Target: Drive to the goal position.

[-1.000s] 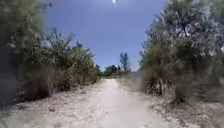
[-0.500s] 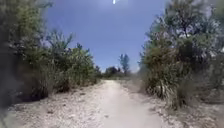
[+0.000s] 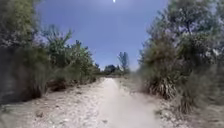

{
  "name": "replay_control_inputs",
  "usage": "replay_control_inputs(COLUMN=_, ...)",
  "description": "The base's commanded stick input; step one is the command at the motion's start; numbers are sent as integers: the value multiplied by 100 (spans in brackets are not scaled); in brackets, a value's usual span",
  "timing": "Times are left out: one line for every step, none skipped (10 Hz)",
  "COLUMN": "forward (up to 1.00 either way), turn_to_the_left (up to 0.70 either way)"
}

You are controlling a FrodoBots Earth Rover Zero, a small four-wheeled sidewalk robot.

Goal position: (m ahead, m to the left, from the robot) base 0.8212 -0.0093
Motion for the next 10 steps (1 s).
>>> replay_control_inputs(forward=45, turn_to_the_left=0)
replay_control_inputs(forward=45, turn_to_the_left=0)
replay_control_inputs(forward=45, turn_to_the_left=0)
replay_control_inputs(forward=45, turn_to_the_left=11)
replay_control_inputs(forward=45, turn_to_the_left=27)
replay_control_inputs(forward=45, turn_to_the_left=27)
replay_control_inputs(forward=45, turn_to_the_left=27)
replay_control_inputs(forward=45, turn_to_the_left=22)
replay_control_inputs(forward=45, turn_to_the_left=4)
replay_control_inputs(forward=45, turn_to_the_left=0)
